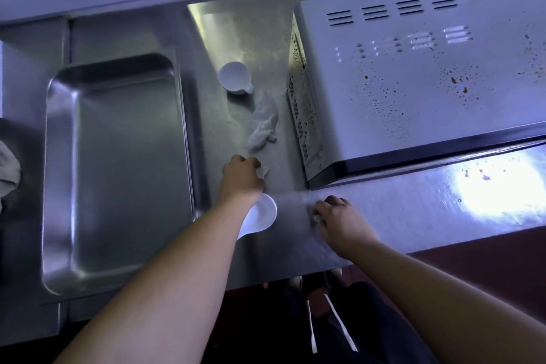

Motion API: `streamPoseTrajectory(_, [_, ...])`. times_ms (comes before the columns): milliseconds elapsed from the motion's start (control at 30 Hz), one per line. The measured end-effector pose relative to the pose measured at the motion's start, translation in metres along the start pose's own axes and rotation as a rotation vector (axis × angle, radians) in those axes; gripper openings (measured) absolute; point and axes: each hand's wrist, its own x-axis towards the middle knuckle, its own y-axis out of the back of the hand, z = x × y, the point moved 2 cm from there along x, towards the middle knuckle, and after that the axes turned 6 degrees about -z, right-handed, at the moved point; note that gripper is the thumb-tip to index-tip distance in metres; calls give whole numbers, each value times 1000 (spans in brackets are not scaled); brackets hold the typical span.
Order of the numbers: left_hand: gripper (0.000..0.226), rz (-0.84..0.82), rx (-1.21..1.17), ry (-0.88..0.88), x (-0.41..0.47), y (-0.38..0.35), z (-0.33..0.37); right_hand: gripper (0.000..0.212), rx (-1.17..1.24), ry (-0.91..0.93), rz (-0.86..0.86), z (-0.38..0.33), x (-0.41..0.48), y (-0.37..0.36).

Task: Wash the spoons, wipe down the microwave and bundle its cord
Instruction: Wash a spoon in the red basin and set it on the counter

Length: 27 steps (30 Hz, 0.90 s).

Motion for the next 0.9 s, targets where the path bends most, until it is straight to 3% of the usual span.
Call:
streamPoseTrajectory(200, [21,22,45,24,5,2,3,20,68,-30,19,-9,0,-3])
streamPoseTrajectory(400, [20,50,-76,38,-18,11,0,30,60,-31,1,-17,-7,0])
streamPoseTrajectory(600, [22,186,-167,39,-69,18,-14,26,-29,48,-75,-21,-11,5])
streamPoseTrajectory(900, [16,409,-311,261,-172,-8,-31,23,-119,221,-192,-31,-19,14])
